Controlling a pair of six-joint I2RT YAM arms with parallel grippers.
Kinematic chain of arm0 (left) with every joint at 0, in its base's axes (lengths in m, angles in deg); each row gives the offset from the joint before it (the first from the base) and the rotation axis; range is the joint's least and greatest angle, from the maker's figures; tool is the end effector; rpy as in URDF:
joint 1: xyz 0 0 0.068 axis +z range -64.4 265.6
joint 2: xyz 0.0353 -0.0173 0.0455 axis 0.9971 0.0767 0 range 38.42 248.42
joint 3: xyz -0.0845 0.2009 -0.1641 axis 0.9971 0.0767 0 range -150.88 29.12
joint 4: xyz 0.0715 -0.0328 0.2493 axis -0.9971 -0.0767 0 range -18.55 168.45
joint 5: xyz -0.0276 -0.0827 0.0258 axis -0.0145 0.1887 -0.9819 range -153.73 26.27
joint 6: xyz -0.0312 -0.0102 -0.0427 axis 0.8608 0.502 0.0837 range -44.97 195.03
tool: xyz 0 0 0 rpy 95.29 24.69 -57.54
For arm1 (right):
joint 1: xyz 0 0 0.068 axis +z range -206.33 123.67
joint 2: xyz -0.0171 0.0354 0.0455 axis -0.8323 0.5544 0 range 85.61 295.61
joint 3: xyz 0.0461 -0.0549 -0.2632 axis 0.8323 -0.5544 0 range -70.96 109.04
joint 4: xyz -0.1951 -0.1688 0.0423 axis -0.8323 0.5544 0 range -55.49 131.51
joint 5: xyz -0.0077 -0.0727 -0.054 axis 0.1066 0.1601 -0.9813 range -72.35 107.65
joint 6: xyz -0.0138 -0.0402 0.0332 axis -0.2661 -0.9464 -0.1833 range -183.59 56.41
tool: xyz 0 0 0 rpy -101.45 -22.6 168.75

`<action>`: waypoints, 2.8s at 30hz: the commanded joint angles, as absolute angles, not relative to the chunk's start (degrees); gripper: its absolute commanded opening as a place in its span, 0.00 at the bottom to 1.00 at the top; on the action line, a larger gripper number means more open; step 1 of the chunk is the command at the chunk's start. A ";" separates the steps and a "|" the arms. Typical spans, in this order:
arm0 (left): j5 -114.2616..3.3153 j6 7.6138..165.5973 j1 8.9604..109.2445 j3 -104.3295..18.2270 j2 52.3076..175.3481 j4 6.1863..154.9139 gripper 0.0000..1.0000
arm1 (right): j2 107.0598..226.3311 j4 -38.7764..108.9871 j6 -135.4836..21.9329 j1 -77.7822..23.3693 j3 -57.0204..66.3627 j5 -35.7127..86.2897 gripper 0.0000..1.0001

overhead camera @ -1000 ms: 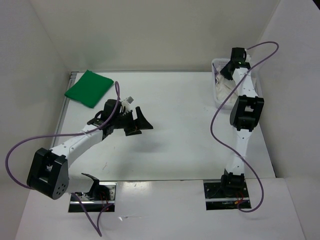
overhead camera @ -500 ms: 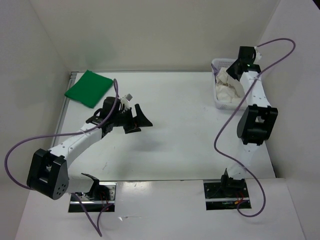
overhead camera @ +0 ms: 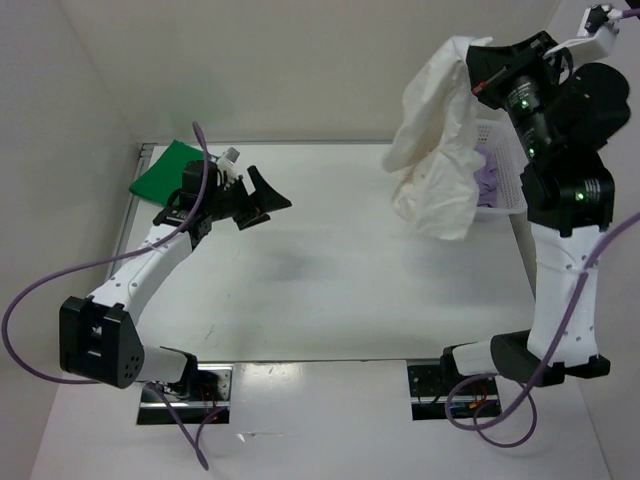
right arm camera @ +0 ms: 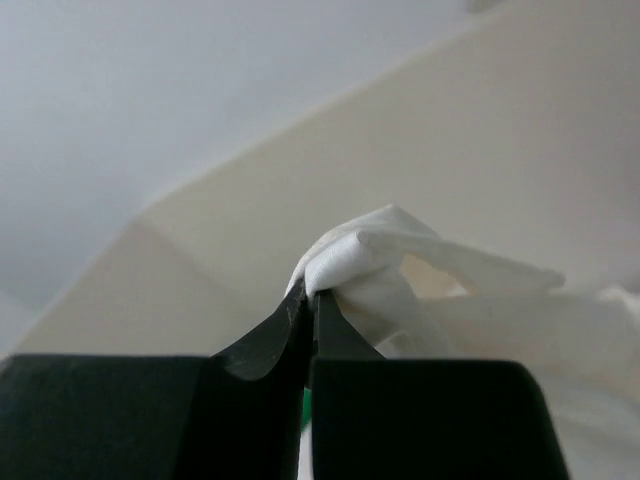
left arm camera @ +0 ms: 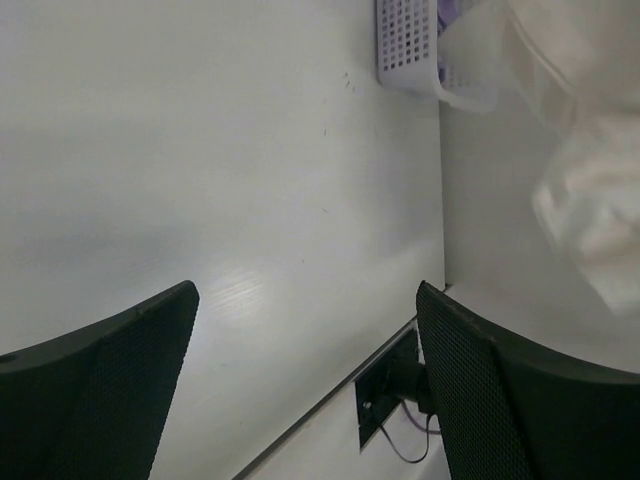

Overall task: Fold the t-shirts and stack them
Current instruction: Move the tshirt to the center of the board, then flatten out the tshirt

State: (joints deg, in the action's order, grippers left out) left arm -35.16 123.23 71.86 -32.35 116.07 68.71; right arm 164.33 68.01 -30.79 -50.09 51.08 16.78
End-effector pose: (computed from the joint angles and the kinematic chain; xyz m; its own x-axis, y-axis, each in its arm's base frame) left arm 0.2971 -0.0902 0.3148 -0.7500 -0.4906 -0.4436 0.1011 0.5777 -0.8099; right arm 0.2121 0.0226 0.6029 0.0919 0.5549 -0.8268 -0.1708 0.8268 0.5359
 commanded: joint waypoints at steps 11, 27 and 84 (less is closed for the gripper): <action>-37.89 124.16 88.67 -30.48 110.24 67.72 0.95 | 169.28 48.31 -15.77 -47.46 38.06 58.25 0.01; -48.09 106.40 70.61 -29.15 112.95 59.28 0.89 | 184.94 56.83 -30.98 -43.76 10.62 34.88 0.35; -38.33 107.80 63.46 -34.52 126.75 63.94 0.50 | 170.26 57.44 -22.02 -50.27 -20.87 22.48 0.01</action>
